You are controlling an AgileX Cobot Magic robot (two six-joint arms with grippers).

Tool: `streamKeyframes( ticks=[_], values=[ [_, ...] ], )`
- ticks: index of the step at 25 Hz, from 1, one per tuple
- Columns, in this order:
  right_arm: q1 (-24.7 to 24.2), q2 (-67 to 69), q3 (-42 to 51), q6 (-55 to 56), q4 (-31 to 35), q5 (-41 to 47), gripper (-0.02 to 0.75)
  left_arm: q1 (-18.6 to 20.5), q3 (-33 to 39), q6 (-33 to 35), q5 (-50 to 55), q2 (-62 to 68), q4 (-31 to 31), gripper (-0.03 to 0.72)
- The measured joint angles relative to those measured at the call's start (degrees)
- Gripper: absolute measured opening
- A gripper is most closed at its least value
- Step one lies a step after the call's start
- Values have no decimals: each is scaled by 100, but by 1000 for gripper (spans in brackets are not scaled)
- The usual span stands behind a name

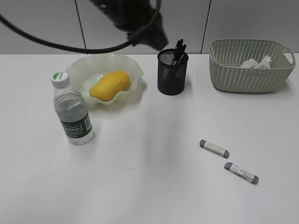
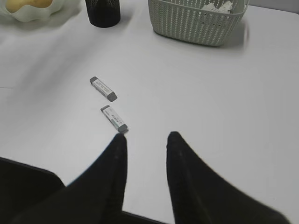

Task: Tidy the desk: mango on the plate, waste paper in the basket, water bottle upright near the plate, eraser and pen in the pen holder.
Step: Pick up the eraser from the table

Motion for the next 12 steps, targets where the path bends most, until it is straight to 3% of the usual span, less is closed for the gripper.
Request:
streamKeyframes(
  ticks=[3,5,9,12],
  values=[
    [0,0,0,0,0,0,246,13,979,-1573,175,-833,1631,192],
    [0,0,0,0,0,0,245,59,1909,-2354,141,-1540,2211,192],
    [0,0,0,0,0,0,245,81,3684,-3404,46,-3355,2796,201],
    [0,0,0,0,0,0,245,81,4704,-3772,140,-4777,2853,293]
  ],
)
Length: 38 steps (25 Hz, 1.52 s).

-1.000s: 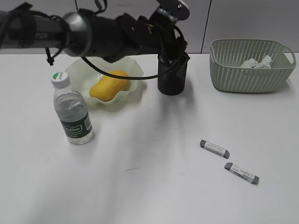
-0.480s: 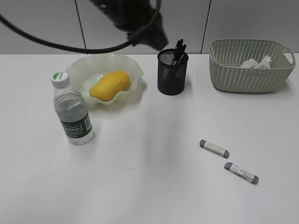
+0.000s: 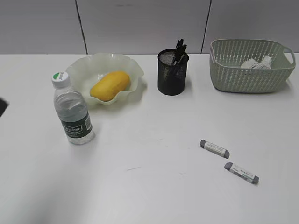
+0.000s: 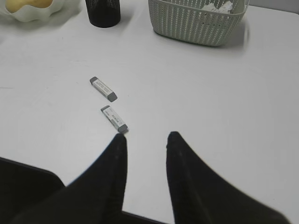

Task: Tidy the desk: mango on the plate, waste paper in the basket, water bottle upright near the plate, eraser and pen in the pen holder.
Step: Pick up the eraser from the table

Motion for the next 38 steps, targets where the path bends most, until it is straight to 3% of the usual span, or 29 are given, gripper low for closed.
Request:
streamKeyframes(
  ticks=[3,7,11,16,20,27,33,38],
  values=[
    [0,0,0,0,0,0,245,0,687,-221,352,-1546,-229,417],
    [0,0,0,0,0,0,245,0,1211,-274,790,-3271,-466,474],
    [0,0,0,0,0,0,245,0,1595,-321,927,-4565,-460,454],
    [5,109,-83,0,5,-194,245,11,1856,-437,1141,-5240,-362,356],
    [5,859,-120,0,99,-1268,245,11,1856,-519,1149,-5274,-299,337],
    [5,4397,-312,-1042,127,-2798,250,11,1856,-557,1143,-5274,-281,334],
    [5,7944,-1240,-1449,127,-2635,358,141,1856,-561,1143,-5274,-267,334],
    [5,9468,-1673,-1638,143,-2419,386,716,1856,-561,1143,-5294,-253,329]
  ],
)
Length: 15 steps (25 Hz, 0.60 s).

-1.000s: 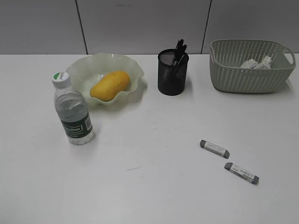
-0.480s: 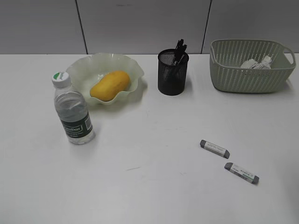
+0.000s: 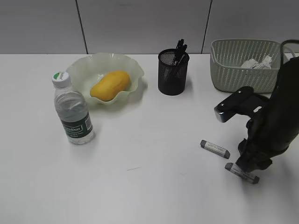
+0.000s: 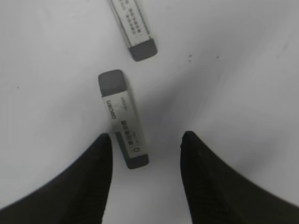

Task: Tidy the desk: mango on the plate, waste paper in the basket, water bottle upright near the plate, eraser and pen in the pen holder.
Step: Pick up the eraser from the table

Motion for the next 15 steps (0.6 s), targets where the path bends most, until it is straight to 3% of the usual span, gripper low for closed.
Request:
streamKeyframes(
  ticks=[7,11,12,15],
  values=[
    [0,646,-31,-538,357,-204,389,970,0,0,6,-515,31,329],
    [0,905,-31,-606,412,-285,382,1280,0,-2,1,-515,31,329],
    [0,951,-43,-612,432,-287,352,1308,0,-2,1,-515,31,329],
    [0,930,-48,-612,492,-312,153,1316,0,-2,1,-515,31,329]
  ],
)
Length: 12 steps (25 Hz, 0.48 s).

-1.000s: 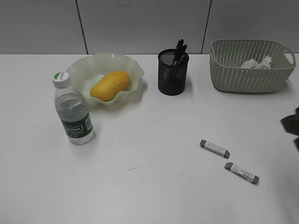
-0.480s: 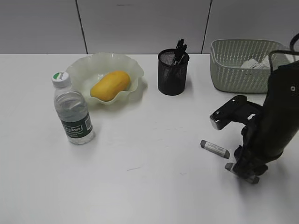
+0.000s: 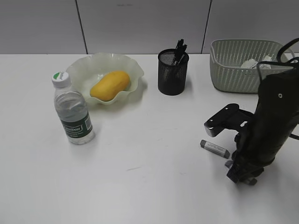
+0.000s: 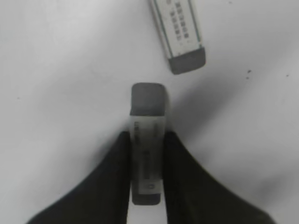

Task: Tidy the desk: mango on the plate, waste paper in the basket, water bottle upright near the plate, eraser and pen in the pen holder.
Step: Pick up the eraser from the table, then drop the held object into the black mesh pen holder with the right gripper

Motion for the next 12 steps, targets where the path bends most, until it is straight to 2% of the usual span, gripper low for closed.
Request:
streamKeyframes(
  ticks=[4,6,9,12],
  values=[
    [0,-551,5,-4,52,-121,168,0,0,0,0,0,0,314],
    [0,-1083,9,-4,162,-498,168,0,0,0,0,0,0,305],
    [0,-1803,2,-4,275,-1866,168,0,0,0,0,0,0,288],
    [0,-1751,-322,-4,421,-3291,168,0,0,0,0,0,0,274]
  ],
)
